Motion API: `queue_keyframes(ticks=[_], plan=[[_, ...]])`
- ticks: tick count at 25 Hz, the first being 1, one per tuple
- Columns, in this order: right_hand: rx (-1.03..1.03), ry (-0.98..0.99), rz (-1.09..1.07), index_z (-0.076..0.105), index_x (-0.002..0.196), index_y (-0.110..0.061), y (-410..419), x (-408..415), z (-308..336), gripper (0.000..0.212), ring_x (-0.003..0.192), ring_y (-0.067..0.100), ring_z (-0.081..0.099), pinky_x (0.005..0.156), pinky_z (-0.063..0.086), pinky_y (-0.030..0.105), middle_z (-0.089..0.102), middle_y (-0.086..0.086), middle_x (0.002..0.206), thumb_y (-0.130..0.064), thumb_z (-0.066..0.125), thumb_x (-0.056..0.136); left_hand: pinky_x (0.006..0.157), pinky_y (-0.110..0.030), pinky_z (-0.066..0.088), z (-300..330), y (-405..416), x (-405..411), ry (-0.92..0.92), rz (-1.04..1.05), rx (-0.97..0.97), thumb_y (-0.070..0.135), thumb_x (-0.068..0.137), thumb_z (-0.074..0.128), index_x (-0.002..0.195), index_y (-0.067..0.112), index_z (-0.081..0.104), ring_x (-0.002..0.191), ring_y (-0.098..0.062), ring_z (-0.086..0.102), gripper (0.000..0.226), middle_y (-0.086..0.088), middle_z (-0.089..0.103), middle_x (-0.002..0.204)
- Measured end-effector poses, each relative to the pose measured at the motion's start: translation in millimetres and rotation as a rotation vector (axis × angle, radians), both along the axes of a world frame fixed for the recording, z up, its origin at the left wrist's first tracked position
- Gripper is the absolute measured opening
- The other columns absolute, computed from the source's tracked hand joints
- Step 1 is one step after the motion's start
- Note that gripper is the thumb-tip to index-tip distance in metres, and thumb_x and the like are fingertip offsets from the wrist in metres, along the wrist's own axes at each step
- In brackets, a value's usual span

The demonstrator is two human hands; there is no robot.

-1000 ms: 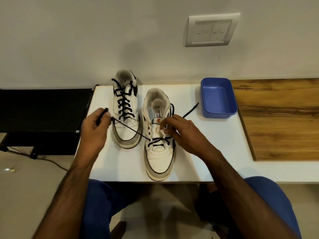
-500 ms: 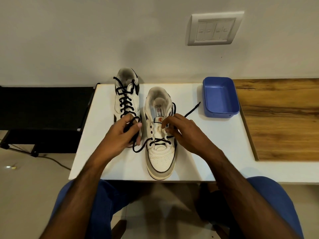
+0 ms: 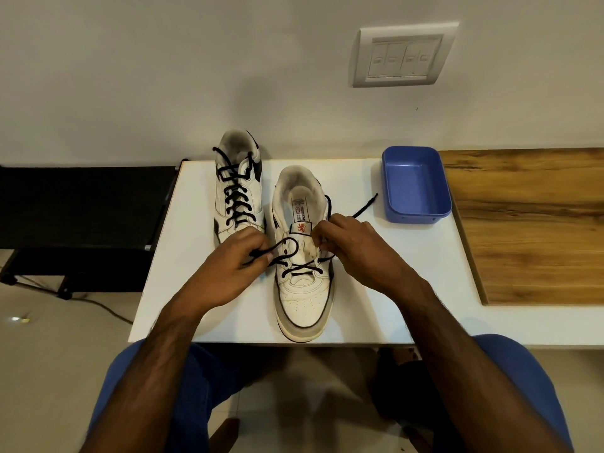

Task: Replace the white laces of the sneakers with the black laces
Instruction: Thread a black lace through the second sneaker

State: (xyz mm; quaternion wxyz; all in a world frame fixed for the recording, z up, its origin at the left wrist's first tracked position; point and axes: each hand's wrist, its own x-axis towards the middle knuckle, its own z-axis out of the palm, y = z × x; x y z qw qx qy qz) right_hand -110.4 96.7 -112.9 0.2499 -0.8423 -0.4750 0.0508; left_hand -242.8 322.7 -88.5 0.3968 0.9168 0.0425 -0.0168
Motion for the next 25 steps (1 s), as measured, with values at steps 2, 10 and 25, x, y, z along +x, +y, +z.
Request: queue_keyframes(ticks=[2, 10, 25], plan=[[-0.007, 0.002, 0.027, 0.054, 0.108, -0.03, -6, 3, 2, 0.028, 0.085, 0.018, 0.05, 0.07, 0.051, 0.045, 0.056, -0.005, 0.1, -0.006, 0.062, 0.097, 0.08, -0.034, 0.049, 0, -8, 1, 0.106, 0.063, -0.253, 0.036, 0.096, 0.056, 0.101, 0.006, 0.064, 0.091, -0.02, 0.063, 0.031, -0.008, 0.066, 0.096], [-0.036, 0.193, 0.012, 0.061, 0.108, -0.031, -21, 10, 9, 0.032, 0.09, 0.011, 0.055, 0.077, 0.055, 0.039, 0.056, -0.009, 0.104, -0.002, 0.061, 0.096, 0.076, -0.034, 0.053, 4, -17, 3, 0.155, 0.069, -0.39, 0.022, 0.103, 0.054, 0.096, 0.012, 0.059, 0.08, -0.016, 0.069, 0.013, -0.003, 0.075, 0.088], [0.032, 0.63, -0.625, 0.056, 0.104, -0.022, -34, 19, 6, 0.012, 0.081, 0.012, 0.069, 0.065, 0.053, 0.025, 0.071, 0.0, 0.095, -0.031, 0.061, 0.099, 0.09, -0.047, 0.036, 1, -2, 5, -0.199, 0.421, 0.508, 0.036, 0.098, 0.06, 0.123, 0.018, 0.064, 0.12, -0.031, 0.044, 0.031, -0.008, 0.052, 0.132]])
